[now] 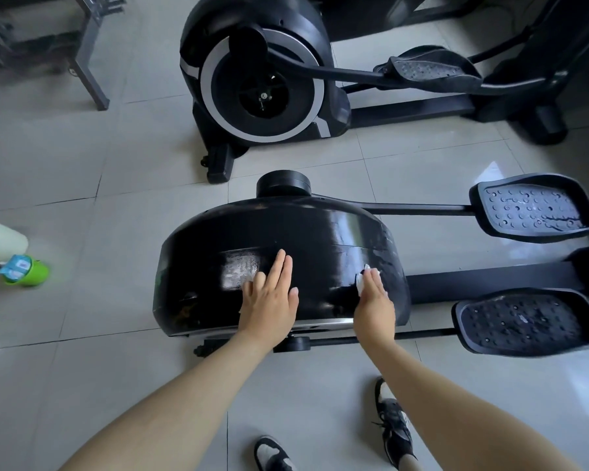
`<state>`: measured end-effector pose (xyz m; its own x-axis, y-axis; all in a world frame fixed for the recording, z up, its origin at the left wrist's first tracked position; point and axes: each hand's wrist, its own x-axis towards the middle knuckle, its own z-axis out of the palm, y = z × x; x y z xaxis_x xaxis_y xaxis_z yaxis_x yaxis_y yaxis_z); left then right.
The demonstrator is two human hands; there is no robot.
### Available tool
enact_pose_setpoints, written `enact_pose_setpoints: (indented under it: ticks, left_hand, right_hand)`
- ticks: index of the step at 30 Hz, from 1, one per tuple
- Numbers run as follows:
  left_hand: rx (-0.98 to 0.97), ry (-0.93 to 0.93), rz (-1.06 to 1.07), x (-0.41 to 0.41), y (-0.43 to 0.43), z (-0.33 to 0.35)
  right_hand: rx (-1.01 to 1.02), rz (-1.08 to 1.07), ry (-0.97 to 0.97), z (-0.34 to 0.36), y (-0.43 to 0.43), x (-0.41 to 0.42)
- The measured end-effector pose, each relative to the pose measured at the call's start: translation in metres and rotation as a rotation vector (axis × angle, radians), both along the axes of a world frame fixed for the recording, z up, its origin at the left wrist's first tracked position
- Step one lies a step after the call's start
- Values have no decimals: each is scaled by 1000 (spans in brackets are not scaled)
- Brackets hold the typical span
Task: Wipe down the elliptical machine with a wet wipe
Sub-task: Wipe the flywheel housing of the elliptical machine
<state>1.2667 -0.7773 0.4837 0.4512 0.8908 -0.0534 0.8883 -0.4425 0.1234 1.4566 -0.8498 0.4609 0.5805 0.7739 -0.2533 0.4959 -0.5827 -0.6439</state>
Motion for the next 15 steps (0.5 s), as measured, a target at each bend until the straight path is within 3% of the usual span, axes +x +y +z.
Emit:
enact_pose_setpoints:
  ticks: [6, 10, 15]
  left_hand:
    - [-104, -82, -33, -2, -4, 8]
    - [-62, -209, -51, -31, -5, 5]
    - [-19, -140, 78, -64, 2, 2]
  right_hand:
    - [110, -126, 126, 11, 15, -11]
    - [316, 113, 161, 31, 41, -56]
    - [300, 438, 133, 36, 85, -100]
